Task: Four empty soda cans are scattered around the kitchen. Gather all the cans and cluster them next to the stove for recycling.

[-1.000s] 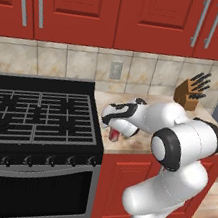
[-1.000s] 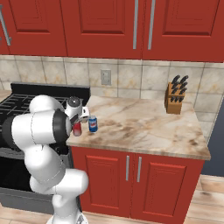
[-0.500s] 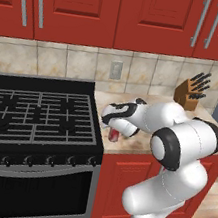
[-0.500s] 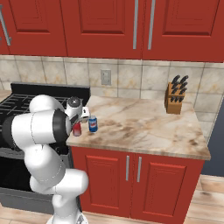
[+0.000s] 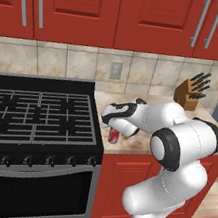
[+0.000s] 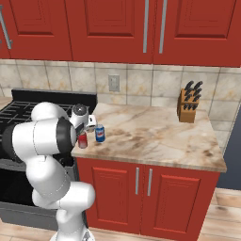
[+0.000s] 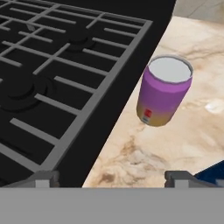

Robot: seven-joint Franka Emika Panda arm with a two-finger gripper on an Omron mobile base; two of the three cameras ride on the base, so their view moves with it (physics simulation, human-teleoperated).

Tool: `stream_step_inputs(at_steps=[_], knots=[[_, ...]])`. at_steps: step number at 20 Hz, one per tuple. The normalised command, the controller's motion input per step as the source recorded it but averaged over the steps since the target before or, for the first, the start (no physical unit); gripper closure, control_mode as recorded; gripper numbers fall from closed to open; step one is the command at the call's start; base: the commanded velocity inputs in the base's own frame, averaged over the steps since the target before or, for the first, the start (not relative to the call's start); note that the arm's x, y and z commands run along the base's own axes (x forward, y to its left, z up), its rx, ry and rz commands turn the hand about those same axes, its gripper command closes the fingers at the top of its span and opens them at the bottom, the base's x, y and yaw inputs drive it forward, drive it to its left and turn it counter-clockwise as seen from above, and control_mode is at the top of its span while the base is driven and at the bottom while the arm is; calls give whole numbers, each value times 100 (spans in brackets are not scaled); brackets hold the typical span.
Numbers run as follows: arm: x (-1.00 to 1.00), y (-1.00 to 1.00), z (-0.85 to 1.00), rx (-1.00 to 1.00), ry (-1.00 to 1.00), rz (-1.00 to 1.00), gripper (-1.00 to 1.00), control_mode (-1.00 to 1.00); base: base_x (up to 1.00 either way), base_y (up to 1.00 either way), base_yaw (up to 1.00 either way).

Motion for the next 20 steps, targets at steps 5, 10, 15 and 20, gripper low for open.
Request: stream_step_inputs(at_steps=[5,10,15,20], knots=[[1,0,18,0,2,-2,-100,-100,0,0,0],[-19,0,63,0,5,-4,-100,-100,0,0,0],[-45,0,87,0,9,-2,-100,-100,0,0,0],[-61,-4,81,0,6,-1,-100,-100,0,0,0]])
